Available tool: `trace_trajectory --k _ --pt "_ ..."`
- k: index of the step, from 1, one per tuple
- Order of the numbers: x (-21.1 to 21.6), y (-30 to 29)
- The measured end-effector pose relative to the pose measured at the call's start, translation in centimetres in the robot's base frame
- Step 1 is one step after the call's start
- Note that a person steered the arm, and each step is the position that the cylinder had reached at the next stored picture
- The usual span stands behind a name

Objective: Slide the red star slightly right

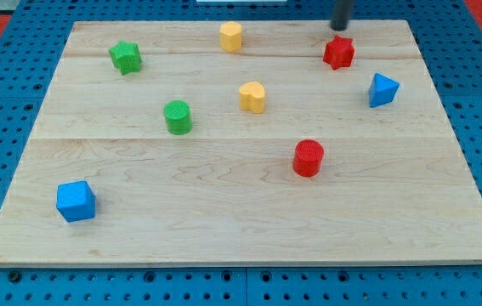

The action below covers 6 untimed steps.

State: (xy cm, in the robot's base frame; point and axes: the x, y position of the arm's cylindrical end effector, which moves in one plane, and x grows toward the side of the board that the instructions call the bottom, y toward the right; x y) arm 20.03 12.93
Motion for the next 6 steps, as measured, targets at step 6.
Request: trace_trajectory --k 6 --pt "6.3 3.7"
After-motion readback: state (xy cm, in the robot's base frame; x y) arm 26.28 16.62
